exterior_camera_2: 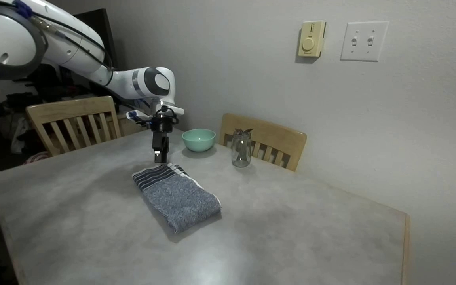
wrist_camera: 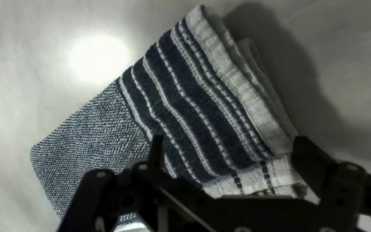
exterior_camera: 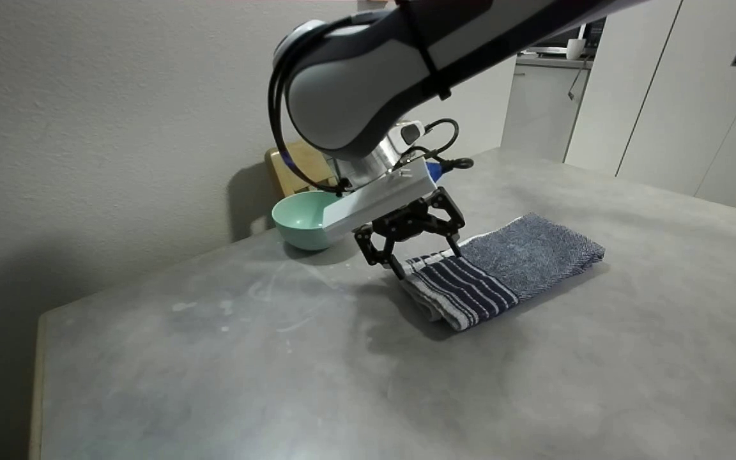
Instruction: Unfold the grey towel on the table once.
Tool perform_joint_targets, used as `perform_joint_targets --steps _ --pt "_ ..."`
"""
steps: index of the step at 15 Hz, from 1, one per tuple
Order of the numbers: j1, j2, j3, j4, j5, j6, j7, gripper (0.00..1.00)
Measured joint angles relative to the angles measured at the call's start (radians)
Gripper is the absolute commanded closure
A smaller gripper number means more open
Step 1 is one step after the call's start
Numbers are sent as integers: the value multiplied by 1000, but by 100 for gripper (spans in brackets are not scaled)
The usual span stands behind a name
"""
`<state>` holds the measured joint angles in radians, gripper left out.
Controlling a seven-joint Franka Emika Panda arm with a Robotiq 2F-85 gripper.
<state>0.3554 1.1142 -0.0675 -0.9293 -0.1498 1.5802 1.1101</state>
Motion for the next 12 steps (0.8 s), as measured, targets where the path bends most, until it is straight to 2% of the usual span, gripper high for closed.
perform_joint_targets --steps 12 --pt "-4 31 -2 26 -1 29 0 0"
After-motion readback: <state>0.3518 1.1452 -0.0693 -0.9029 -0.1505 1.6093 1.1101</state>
